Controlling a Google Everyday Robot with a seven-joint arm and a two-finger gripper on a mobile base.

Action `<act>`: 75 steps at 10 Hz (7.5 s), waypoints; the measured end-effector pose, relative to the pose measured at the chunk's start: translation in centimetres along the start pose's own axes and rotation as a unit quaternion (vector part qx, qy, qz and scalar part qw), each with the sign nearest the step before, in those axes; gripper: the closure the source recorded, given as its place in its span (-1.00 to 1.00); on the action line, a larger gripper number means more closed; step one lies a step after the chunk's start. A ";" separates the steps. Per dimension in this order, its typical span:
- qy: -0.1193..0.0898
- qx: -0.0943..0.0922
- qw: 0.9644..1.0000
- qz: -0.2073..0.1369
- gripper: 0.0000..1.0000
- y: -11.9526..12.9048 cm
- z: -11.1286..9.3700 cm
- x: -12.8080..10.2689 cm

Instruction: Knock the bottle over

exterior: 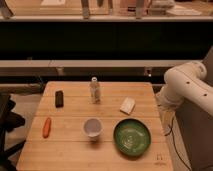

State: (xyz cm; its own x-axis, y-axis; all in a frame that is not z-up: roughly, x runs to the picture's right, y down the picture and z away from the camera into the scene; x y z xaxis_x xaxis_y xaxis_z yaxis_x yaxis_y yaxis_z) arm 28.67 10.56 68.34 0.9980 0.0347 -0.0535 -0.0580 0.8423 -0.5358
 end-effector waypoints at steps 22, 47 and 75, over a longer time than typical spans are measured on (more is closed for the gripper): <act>0.008 0.022 0.999 -0.025 -0.60 -4.7 0.2 -2.7; 0.031 0.064 0.990 -0.118 -0.60 -13.0 2.2 -9.3; 0.032 0.072 0.984 -0.162 -0.60 -15.7 4.3 -12.2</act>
State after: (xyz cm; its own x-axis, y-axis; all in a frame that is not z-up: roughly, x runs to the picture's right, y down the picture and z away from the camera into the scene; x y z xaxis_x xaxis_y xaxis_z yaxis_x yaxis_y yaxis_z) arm 17.53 -0.79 80.98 0.9597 -0.2777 0.0440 0.2709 0.8711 -0.4096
